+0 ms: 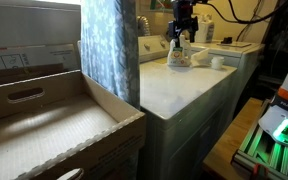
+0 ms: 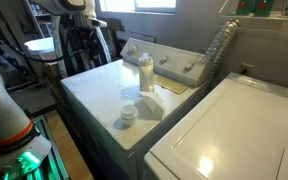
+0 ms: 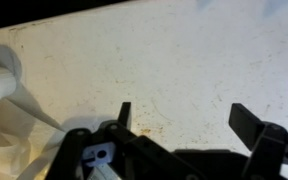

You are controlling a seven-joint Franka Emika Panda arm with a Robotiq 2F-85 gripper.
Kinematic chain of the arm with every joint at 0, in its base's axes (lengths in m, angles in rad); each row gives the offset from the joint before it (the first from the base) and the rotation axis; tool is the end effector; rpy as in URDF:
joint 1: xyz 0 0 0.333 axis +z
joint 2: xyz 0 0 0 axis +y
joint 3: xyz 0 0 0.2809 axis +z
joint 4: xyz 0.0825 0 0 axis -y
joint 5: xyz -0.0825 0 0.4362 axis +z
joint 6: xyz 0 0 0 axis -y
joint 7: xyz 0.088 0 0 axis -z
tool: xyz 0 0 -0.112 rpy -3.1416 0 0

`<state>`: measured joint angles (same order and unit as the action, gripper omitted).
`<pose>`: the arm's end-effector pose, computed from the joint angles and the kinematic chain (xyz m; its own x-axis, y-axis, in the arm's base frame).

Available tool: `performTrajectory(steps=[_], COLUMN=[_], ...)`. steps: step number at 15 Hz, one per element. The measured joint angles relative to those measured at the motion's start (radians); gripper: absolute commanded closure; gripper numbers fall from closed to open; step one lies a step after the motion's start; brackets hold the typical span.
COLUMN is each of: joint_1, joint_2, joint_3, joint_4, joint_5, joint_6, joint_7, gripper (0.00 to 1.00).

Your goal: Use the paper towel to wipe the top of the left washing machine

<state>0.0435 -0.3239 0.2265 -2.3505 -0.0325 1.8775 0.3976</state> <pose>0.4712 0.1254 0.3801 0.9846 -0.1393 -0.1055 -0.1223 -0.9806 0.1532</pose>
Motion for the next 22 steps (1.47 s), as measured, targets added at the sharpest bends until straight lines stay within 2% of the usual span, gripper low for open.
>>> performTrajectory(steps=[2, 5, 10, 12, 17, 22], joint_1=[-0.019, -0.055, -0.108, -0.12, -0.121, -0.195], joint_2=[0.014, 0.022, 0.034, 0.038, 0.041, 0.066], joint_3=[-0.048, -0.125, -0.26, -0.287, -0.285, -0.287], joint_4=[-0.035, -0.109, -0.215, -0.228, -0.225, -0.223], joint_5=[-0.058, -0.165, -0.209, -0.209, -0.215, -0.379], joint_6=[0.064, 0.222, 0.458, 0.483, 0.485, 0.489], joint_7=[-0.068, -0.199, -0.456, -0.5, -0.497, -0.46], gripper=[0.0, 0.0, 0.0, 0.0, 0.0, 0.0])
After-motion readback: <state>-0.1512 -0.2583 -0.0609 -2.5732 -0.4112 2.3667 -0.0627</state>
